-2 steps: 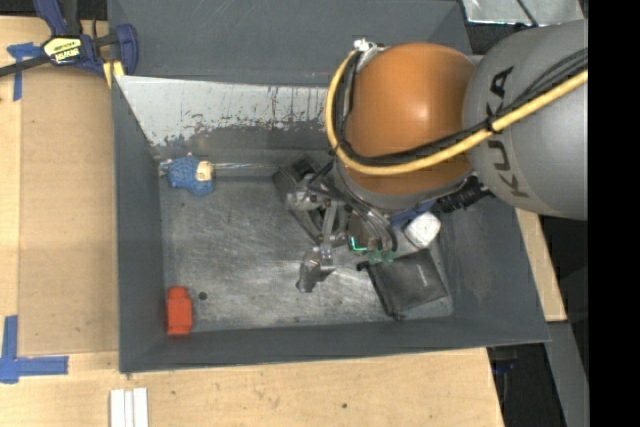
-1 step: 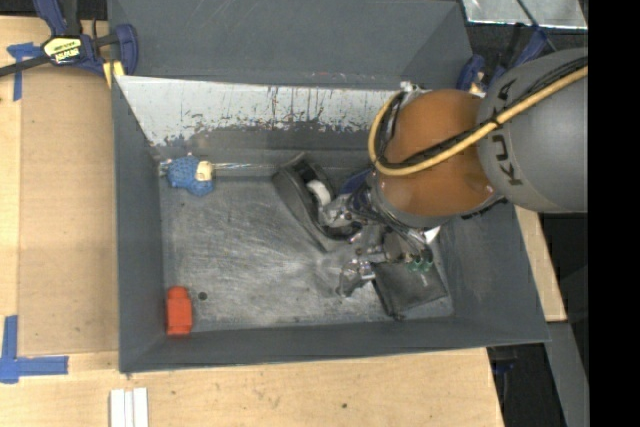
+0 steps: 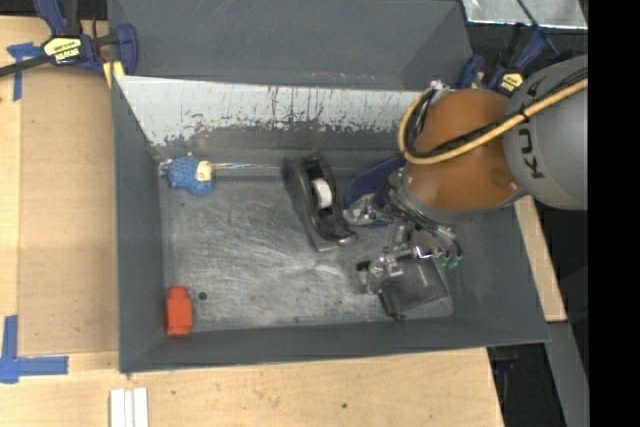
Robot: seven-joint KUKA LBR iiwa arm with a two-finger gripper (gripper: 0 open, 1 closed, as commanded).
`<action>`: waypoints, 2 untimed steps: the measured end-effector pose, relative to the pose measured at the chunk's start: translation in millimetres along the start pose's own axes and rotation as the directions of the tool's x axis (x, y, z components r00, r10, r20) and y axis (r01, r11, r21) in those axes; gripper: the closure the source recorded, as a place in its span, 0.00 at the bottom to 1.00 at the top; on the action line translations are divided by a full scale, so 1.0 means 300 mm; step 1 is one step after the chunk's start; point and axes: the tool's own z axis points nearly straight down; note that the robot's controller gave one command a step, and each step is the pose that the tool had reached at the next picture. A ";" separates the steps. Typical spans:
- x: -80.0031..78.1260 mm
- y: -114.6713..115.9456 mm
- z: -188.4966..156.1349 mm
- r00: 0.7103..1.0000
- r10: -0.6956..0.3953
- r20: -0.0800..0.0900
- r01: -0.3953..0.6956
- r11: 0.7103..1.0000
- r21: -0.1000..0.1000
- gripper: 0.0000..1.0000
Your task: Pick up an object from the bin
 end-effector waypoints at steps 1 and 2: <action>0.001 -0.002 0.003 1.000 0.002 -0.001 -0.002 1.000 -0.002 1.00; 0.003 -0.003 0.004 1.000 0.003 -0.003 -0.003 1.000 -0.002 0.00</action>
Offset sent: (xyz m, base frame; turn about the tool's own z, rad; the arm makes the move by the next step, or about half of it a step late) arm 0.0000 0.0000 0.0000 0.0000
